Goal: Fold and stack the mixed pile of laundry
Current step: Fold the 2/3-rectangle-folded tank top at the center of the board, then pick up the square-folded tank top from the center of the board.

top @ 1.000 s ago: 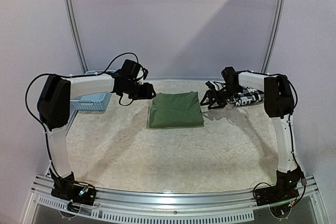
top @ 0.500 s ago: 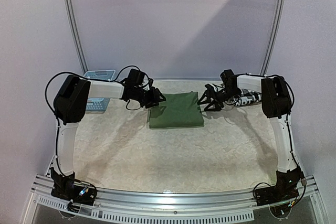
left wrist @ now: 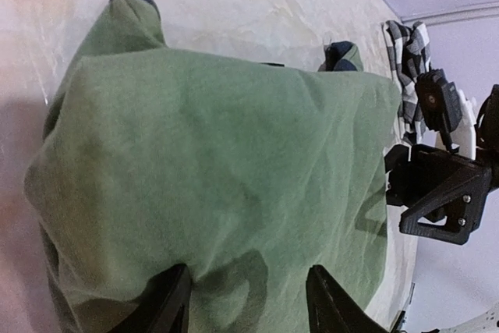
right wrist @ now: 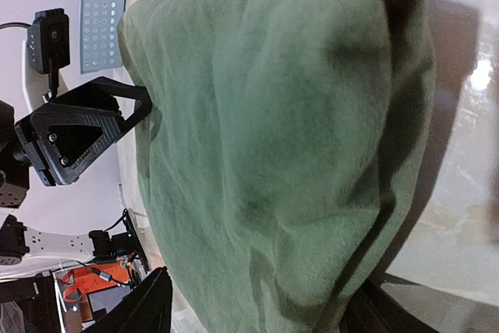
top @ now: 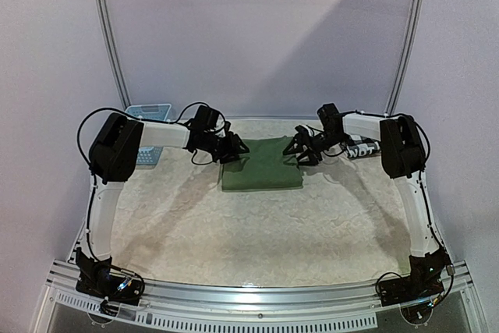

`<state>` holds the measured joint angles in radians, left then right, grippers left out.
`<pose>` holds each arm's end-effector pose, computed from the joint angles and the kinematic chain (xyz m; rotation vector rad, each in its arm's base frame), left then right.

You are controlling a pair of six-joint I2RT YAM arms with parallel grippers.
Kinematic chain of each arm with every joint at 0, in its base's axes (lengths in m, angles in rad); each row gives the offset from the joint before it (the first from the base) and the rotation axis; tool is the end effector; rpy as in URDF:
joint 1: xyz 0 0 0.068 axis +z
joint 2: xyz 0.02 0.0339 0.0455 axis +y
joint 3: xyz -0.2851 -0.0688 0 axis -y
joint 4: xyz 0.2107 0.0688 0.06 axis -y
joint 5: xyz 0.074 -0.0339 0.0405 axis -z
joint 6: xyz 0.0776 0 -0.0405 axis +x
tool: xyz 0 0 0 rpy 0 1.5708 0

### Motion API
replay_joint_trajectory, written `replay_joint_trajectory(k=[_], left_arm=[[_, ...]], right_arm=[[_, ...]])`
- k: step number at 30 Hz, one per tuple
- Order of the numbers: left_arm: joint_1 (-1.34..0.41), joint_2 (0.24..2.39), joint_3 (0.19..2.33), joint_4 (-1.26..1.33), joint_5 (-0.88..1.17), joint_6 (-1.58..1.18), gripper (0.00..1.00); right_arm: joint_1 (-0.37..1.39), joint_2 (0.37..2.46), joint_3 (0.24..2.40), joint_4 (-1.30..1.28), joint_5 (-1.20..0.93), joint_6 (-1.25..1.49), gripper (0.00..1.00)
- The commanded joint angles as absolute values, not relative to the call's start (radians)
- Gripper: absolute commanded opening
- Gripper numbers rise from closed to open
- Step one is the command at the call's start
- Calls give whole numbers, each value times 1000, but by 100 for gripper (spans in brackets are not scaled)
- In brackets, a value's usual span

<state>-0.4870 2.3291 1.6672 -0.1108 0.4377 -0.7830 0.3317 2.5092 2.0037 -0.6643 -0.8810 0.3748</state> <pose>0.4463 -0.2736 0.1376 -0.1385 2.5398 -1.0869 0.4642 0.2232 0.1189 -0.2036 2.7472 1.4056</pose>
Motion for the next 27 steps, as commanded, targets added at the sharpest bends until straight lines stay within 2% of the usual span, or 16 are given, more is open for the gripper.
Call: replay_joint_trajectory(k=[1, 6, 12, 14, 16, 20, 27], left_arm=[[-489, 2361, 1677, -135, 440, -790, 51], [-486, 2370, 1675, -137, 436, -786, 51], [-486, 2382, 1677, -122, 434, -790, 51], [-486, 2375, 1674, -120, 436, -790, 50], [-485, 2352, 1662, -123, 436, -782, 50], [-482, 2252, 1603, -125, 436, -766, 51], [-482, 2055, 1488, -205, 398, -686, 51]], right_arm=[[372, 2628, 1986, -654, -805, 459, 71], [388, 2669, 2009, -568, -895, 525, 66], [406, 2684, 2067, -636, -885, 446, 48], [407, 2684, 2108, -690, -858, 376, 38], [406, 2684, 2163, -776, -834, 310, 19], [380, 2651, 2226, -929, -721, 107, 0], [269, 2545, 2269, -1043, -628, 14, 0]])
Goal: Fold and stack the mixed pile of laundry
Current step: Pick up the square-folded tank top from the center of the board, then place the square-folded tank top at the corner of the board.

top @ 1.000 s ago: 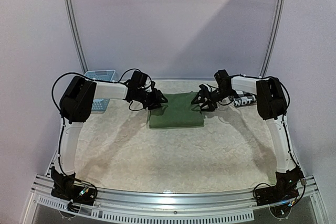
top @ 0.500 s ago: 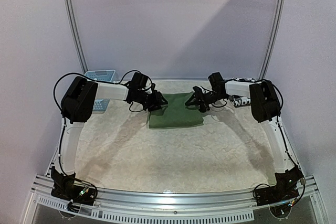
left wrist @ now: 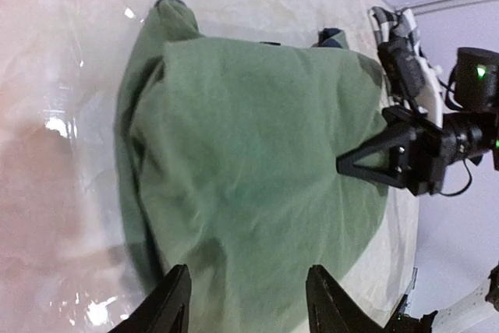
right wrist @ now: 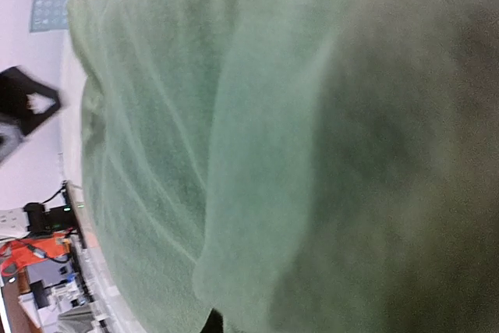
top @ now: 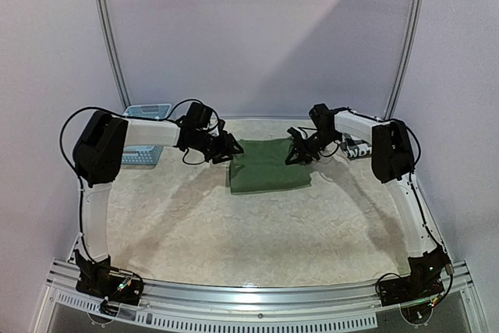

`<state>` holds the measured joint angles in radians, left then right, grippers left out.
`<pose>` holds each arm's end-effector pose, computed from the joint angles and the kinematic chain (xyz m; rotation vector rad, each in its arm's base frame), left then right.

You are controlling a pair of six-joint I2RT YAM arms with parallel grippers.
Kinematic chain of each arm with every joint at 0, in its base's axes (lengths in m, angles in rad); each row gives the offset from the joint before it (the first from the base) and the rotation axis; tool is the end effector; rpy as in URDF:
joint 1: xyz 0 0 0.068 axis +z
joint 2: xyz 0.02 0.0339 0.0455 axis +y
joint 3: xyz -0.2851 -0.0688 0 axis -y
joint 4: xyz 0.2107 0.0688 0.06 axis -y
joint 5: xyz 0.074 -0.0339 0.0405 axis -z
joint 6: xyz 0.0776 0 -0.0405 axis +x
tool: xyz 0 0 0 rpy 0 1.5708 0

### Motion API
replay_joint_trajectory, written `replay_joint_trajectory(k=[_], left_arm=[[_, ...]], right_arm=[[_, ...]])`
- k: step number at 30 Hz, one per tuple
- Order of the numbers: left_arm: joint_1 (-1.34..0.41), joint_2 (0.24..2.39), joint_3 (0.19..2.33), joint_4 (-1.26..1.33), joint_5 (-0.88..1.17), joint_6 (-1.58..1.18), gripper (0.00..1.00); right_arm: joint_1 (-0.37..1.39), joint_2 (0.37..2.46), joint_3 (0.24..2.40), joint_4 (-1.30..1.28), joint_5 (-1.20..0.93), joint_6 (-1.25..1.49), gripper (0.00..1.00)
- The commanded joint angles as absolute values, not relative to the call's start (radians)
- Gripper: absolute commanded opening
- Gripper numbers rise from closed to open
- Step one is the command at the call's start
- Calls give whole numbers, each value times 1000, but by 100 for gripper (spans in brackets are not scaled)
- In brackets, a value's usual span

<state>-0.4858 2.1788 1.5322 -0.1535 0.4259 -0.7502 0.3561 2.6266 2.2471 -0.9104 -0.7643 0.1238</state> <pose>0.4165 -0.2562 0.1647 -0.1145 2.5583 -1.0492 0.4706 0.2323 0.1067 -0.4856 2.7802 1.1947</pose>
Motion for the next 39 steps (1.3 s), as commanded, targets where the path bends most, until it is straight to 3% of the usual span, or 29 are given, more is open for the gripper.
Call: replay_joint_trajectory(k=[1, 15, 39], left_arm=[[-482, 2033, 1474, -214, 393, -679, 51], [-498, 1850, 1322, -282, 364, -630, 54], [-518, 1852, 1289, -358, 341, -599, 54]], right_arm=[[257, 2529, 2274, -1052, -616, 11, 0], [178, 2453, 2459, -1131, -406, -106, 0], [41, 2383, 2593, -1186, -272, -323, 0]])
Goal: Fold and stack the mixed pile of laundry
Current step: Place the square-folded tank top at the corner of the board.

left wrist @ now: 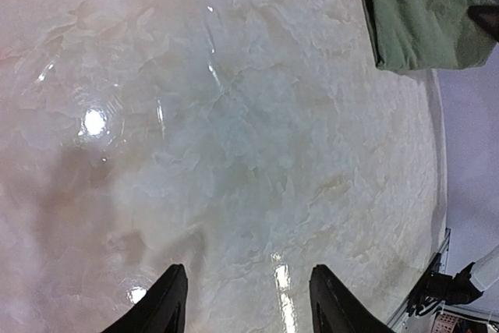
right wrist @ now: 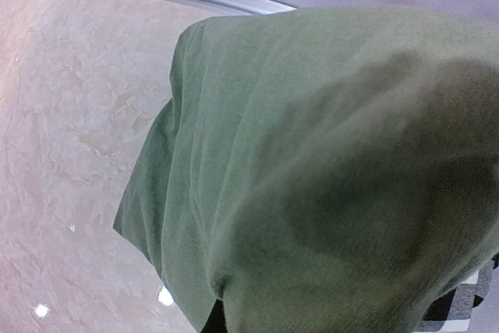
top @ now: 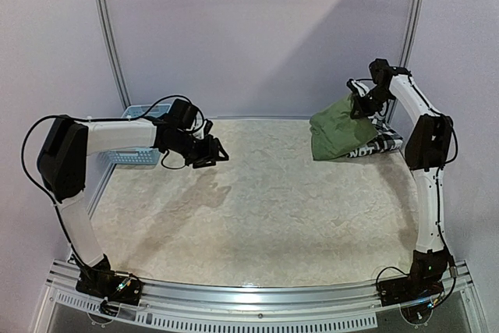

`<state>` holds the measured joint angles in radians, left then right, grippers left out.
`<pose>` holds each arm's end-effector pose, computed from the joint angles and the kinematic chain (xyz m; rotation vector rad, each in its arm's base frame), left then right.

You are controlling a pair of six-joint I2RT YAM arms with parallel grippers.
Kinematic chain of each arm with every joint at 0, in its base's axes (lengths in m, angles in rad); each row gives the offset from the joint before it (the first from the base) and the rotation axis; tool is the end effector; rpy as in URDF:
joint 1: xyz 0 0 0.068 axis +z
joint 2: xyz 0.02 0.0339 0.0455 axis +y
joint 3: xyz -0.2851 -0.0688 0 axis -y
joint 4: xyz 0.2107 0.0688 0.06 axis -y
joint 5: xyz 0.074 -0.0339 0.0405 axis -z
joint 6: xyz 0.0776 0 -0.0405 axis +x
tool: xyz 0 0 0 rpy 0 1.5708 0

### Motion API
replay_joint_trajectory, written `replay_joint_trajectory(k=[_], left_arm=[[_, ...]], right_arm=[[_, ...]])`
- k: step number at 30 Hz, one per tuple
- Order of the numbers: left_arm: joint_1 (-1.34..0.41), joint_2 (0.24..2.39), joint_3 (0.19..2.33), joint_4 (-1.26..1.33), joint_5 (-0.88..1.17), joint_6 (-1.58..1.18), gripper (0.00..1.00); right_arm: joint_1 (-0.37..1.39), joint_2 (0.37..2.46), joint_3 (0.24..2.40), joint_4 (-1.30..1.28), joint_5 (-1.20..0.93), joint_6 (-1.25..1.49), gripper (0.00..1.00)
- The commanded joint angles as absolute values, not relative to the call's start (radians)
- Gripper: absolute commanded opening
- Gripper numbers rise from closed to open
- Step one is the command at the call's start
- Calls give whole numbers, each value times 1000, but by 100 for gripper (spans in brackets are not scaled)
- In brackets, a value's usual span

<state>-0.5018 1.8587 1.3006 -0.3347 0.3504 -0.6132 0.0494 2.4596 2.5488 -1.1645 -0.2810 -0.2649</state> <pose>0.3410 -0.2175 0.2118 0.0173 2.6137 -0.8785 0.5148 0.0470 0.2411 -0.4998 2.5588 0.2955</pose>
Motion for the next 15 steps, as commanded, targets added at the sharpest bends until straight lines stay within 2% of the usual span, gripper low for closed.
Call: replay_joint_trajectory(k=[1, 15], left_arm=[[-520, 1854, 1289, -359, 341, -599, 54], [-535, 1861, 1300, -372, 339, -596, 54]], right_arm=[[40, 2377, 2596, -1189, -274, -325, 0], [10, 2330, 2611, -1220, -227, -366, 0]])
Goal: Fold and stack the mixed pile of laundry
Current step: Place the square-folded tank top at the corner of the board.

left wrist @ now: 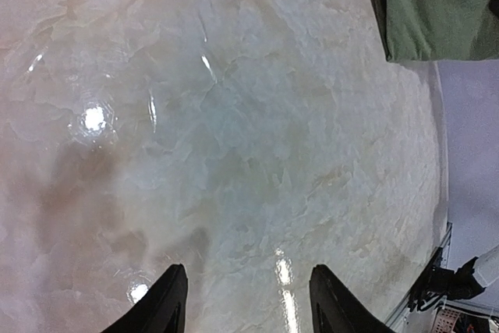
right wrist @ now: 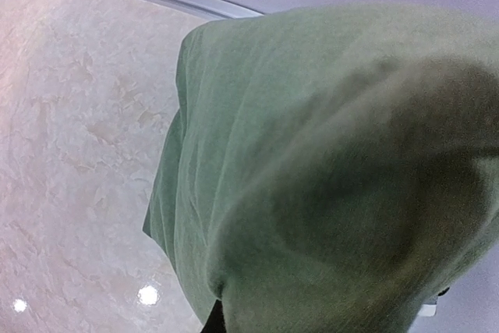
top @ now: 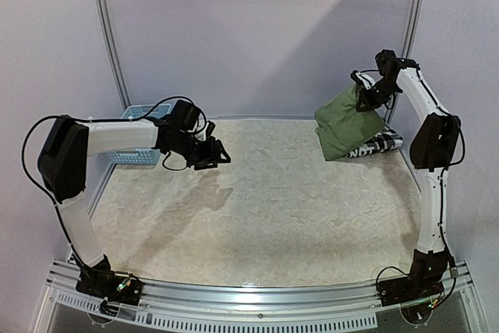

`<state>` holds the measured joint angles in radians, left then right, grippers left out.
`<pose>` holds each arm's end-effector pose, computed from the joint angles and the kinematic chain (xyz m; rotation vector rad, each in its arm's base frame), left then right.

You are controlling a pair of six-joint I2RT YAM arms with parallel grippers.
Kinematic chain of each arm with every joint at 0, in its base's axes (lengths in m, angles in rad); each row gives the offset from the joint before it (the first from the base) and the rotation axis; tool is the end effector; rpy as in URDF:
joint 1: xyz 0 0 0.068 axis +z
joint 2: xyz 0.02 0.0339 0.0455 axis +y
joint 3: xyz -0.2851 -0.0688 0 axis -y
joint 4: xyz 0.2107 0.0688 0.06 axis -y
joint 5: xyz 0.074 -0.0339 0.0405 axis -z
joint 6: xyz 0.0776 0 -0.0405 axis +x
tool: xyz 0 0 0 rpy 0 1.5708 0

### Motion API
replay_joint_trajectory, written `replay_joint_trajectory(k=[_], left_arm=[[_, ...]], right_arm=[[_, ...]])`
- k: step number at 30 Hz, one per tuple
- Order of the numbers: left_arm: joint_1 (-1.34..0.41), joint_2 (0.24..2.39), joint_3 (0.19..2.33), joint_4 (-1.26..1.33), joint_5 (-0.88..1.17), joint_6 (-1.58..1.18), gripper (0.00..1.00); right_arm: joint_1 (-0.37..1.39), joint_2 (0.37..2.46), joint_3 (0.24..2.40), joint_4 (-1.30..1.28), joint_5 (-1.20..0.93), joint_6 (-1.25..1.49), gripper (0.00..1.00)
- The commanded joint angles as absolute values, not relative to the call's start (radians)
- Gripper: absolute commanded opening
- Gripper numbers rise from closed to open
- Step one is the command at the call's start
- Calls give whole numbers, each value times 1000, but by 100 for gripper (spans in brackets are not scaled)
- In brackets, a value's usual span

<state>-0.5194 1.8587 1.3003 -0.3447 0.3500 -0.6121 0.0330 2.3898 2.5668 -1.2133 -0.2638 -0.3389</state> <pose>0.3361 -0.2228 0.2108 0.0391 2.6276 -0.8792 0.5000 0.0368 0.2762 -0.5660 2.5047 0.2294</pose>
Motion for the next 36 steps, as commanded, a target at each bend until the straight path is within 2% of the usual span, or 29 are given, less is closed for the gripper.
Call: replay_joint_trajectory(k=[1, 8, 20, 21, 22, 24, 25, 26, 28, 31, 34, 36], left_arm=[[-536, 1861, 1299, -373, 338, -596, 54], [-548, 1869, 1303, -374, 336, -600, 54], [-579, 1895, 1315, -390, 345, -604, 54], [-582, 1893, 1313, -391, 346, -604, 54], [-584, 1890, 1307, -392, 347, -604, 54], [-587, 1882, 1298, -394, 347, -604, 54], [-587, 1878, 1294, -394, 347, -605, 54], [-589, 1871, 1290, -396, 345, -603, 54], [-592, 1861, 1284, -399, 339, -603, 55], [-594, 1846, 1282, -413, 320, -594, 55], [-595, 1832, 1287, -447, 281, -569, 55], [-596, 1815, 1291, -484, 225, -548, 55]], right_arm=[[9, 2335, 2624, -1224, -222, -376, 0], [-50, 2391, 2670, -1198, -157, -409, 0], [-65, 2529, 2664, -928, -10, -436, 1], [-65, 2544, 2664, -906, -5, -439, 5], [-66, 2552, 2663, -885, 23, -440, 15], [-66, 2566, 2648, -832, 107, -440, 45], [-66, 2567, 2642, -805, 162, -440, 56], [-66, 2565, 2640, -784, 224, -440, 62], [-67, 2542, 2638, -768, 305, -437, 66], [-71, 2432, 2565, -760, 294, -397, 67], [-70, 2306, 2439, -732, 219, -354, 67], [-70, 2244, 2423, -816, 100, -316, 68]])
